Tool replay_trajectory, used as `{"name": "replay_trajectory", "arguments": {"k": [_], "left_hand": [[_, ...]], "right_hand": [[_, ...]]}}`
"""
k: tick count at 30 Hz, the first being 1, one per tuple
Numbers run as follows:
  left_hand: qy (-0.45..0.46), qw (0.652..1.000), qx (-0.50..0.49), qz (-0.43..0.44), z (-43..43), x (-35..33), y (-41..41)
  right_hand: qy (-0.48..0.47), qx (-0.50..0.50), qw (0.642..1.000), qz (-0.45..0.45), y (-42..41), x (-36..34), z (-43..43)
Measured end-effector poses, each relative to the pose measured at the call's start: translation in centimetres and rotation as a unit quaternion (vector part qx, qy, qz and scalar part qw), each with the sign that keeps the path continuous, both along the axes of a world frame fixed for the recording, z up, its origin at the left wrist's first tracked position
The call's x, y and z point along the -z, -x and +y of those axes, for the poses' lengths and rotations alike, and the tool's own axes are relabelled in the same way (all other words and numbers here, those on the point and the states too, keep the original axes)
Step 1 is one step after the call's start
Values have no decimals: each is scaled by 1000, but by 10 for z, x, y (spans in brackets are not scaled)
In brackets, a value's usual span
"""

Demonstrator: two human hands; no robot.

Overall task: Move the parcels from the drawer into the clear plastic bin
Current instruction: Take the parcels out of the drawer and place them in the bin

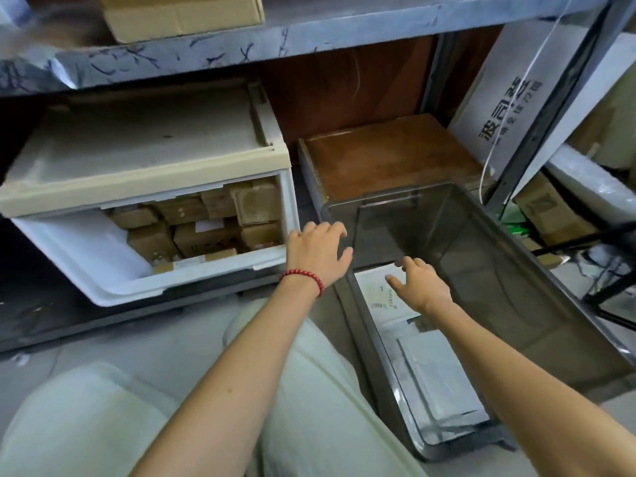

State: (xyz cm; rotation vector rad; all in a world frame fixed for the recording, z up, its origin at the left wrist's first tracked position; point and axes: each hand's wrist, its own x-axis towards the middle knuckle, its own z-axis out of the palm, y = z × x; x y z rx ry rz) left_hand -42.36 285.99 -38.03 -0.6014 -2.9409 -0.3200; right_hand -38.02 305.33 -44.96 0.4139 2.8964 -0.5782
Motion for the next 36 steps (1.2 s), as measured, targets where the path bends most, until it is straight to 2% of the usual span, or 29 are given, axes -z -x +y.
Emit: {"name": "replay_trajectory", "arguments": {"k": [6,11,16,20,23,26,30,36], "left_hand": [[18,998,56,-35,67,40,4],[52,994,85,-51,95,73,12],[72,989,104,-71,105,105,14],[64,990,100,-72,109,108,22],[64,992,92,-62,108,107,24],[65,994,81,-45,104,100,23],[60,996,63,-19,89,81,25],[23,1000,0,5,28,35,33]], "right_hand": [[17,31,993,-117,-29,66,28],[49,20,977,-207,-42,117,48],[153,30,937,-313,-51,163,42],[159,33,905,-393,-55,180,36],[105,59,922,-368,-55,180,44],[100,81,944,-304,-46,163,50],[42,83,974,-204,-28,124,50],[-17,59,995,-75,5,46,32]]}}
